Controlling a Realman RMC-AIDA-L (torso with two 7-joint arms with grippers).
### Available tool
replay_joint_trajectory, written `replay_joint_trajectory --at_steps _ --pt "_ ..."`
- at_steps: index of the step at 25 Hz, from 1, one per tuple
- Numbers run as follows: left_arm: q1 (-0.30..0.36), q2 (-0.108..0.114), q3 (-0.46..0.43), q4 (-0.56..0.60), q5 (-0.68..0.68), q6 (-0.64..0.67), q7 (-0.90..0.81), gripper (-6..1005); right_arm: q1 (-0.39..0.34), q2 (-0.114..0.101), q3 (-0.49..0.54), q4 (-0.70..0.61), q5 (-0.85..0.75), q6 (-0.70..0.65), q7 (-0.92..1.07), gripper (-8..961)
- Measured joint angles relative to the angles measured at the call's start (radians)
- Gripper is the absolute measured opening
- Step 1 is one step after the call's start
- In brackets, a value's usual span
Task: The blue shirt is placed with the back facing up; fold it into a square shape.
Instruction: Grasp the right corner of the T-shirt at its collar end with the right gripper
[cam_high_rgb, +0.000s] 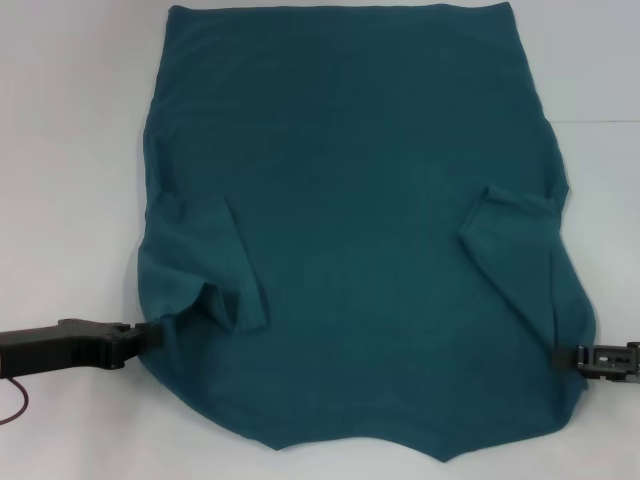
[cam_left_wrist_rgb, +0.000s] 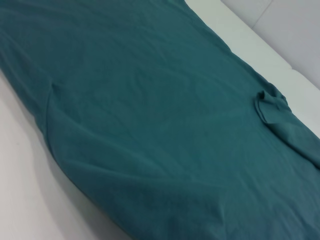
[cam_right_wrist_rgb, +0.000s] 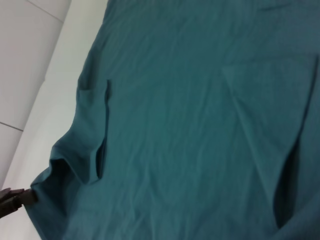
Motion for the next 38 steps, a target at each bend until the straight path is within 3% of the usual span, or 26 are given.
replay_joint_trajectory --at_steps 8,16,21,38 --pt "0.000 0.000 0.000 -0.003 0.000 -0.003 0.000 35 0.011 0.006 -0.002 0.002 0.000 0.000 0.005 840" --pt "-0.005 0.000 0.000 -0.003 0.000 -0.003 0.000 35 -0.005 -0.009 -0.002 0.002 -0.012 -0.001 0.026 826" --pt "-0.008 0.000 0.000 -0.003 0.000 -0.003 -0.001 35 -0.010 -0.016 0.002 -0.001 -0.038 -0.018 0.050 718" --pt "-0.011 0.000 0.000 -0.005 0.000 -0.003 -0.002 35 -0.036 -0.039 0.008 -0.010 -0.054 -0.036 0.082 717"
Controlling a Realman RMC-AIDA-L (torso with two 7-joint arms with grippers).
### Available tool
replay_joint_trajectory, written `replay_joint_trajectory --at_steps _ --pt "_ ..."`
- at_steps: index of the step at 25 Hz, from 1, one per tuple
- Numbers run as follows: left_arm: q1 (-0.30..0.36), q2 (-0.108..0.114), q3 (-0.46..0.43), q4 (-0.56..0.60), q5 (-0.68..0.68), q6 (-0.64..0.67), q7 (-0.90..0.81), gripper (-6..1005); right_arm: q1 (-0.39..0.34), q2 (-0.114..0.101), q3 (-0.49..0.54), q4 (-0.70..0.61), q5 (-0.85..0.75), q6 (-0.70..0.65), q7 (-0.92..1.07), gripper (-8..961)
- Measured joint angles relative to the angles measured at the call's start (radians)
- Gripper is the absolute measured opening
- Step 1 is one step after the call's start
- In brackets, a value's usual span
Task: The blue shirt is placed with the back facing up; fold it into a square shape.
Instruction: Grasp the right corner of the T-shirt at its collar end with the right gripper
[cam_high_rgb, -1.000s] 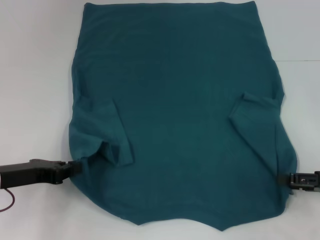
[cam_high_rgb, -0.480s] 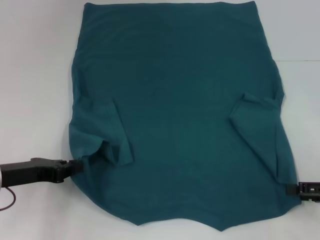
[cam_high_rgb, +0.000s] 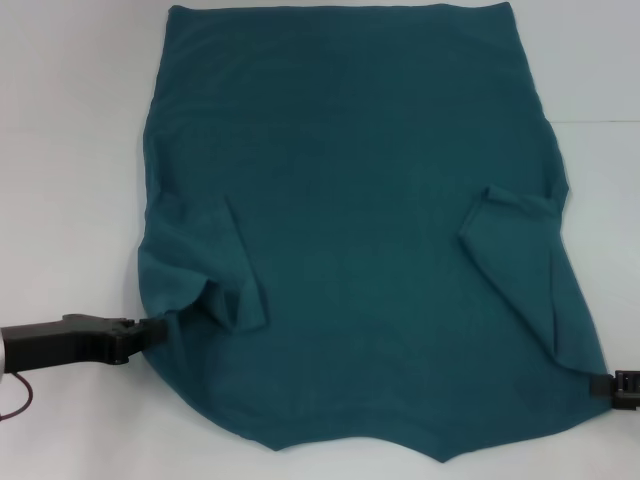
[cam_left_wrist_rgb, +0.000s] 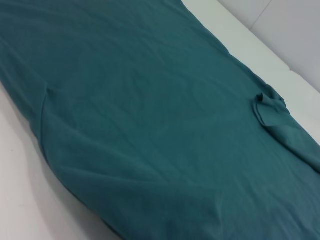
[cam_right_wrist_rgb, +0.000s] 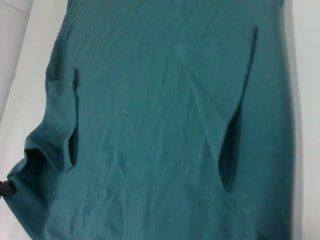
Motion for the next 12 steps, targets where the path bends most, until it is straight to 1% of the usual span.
replay_joint_trajectory --at_steps 6,9,12 --pt "-0.004 0.000 0.000 0.000 0.000 0.000 0.000 34 -0.004 -0.009 0.004 -0.001 0.000 0.003 0.004 716" --pt "-0.005 0.000 0.000 0.000 0.000 0.000 0.000 34 -0.009 -0.013 0.024 -0.008 0.000 0.009 0.009 716" --pt "-0.007 0.000 0.000 0.000 0.000 -0.002 0.000 34 -0.010 -0.014 0.028 -0.013 0.000 0.010 0.009 716"
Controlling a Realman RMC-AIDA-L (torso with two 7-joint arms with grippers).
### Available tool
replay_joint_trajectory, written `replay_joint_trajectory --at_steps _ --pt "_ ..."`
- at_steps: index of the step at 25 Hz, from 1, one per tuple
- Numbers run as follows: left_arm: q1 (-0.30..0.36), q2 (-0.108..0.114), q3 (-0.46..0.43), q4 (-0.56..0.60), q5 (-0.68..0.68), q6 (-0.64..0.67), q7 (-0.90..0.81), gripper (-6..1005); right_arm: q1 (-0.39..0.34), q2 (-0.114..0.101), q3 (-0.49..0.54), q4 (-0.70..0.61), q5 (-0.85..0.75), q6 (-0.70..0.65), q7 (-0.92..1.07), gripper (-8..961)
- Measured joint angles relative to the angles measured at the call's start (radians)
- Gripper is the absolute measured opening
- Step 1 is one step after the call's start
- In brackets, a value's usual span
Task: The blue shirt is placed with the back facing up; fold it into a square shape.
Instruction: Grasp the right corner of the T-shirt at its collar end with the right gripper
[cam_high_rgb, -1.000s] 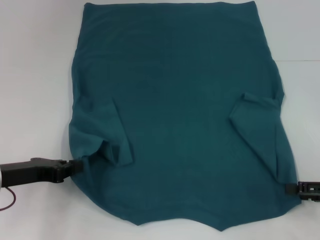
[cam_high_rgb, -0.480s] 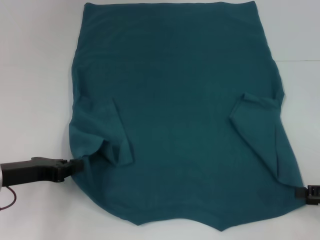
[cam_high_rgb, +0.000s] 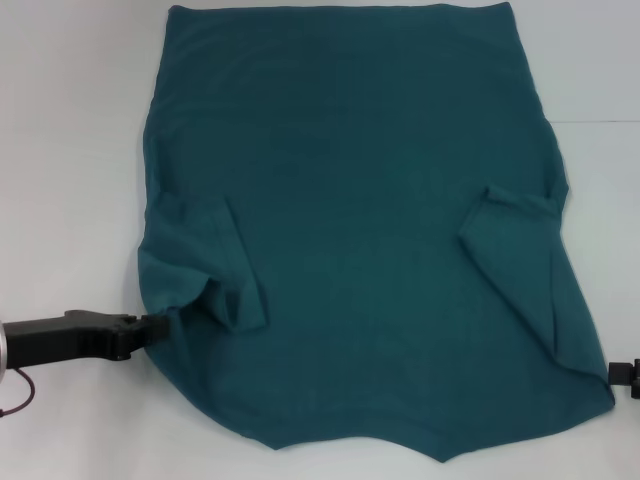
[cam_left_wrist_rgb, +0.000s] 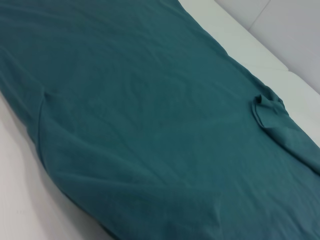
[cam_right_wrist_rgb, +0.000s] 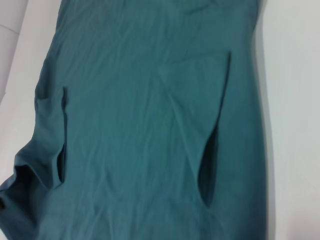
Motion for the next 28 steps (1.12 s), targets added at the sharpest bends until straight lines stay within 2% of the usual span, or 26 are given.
replay_joint_trajectory --at_steps 28 --pt "-0.008 0.003 0.000 -0.009 0.000 -0.014 0.002 34 0.027 0.014 -0.024 0.007 -0.026 0.038 0.011 713"
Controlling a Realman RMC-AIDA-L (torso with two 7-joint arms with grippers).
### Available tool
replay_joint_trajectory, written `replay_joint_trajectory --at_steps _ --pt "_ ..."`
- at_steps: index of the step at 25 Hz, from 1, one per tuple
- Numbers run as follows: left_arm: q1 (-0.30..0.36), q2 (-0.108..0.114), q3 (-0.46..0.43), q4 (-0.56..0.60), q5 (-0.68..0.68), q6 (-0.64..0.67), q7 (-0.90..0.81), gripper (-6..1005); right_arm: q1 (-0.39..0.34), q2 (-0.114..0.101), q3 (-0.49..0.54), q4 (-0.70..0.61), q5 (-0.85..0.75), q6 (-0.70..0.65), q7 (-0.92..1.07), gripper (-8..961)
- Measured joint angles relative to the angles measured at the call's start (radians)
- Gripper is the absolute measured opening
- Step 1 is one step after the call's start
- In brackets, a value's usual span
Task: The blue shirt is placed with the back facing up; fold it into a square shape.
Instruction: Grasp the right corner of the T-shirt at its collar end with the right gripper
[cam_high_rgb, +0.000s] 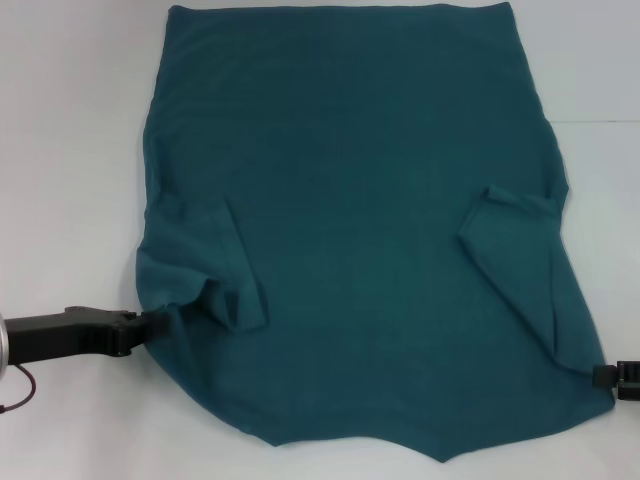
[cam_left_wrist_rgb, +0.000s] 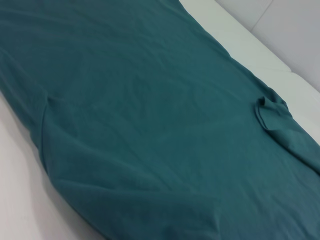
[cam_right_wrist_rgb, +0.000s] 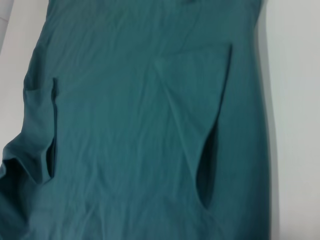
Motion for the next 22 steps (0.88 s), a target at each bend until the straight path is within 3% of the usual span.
replay_joint_trajectory --at_steps 15,22 --pt "0.000 0.000 0.000 -0.002 0.000 -0.010 0.001 44 0.045 0.035 -0.052 0.003 -0.001 -0.007 0.004 712" --pt "0.000 0.001 0.000 -0.002 0.000 -0.011 0.001 51 0.048 0.038 -0.050 0.003 -0.001 -0.008 0.004 711"
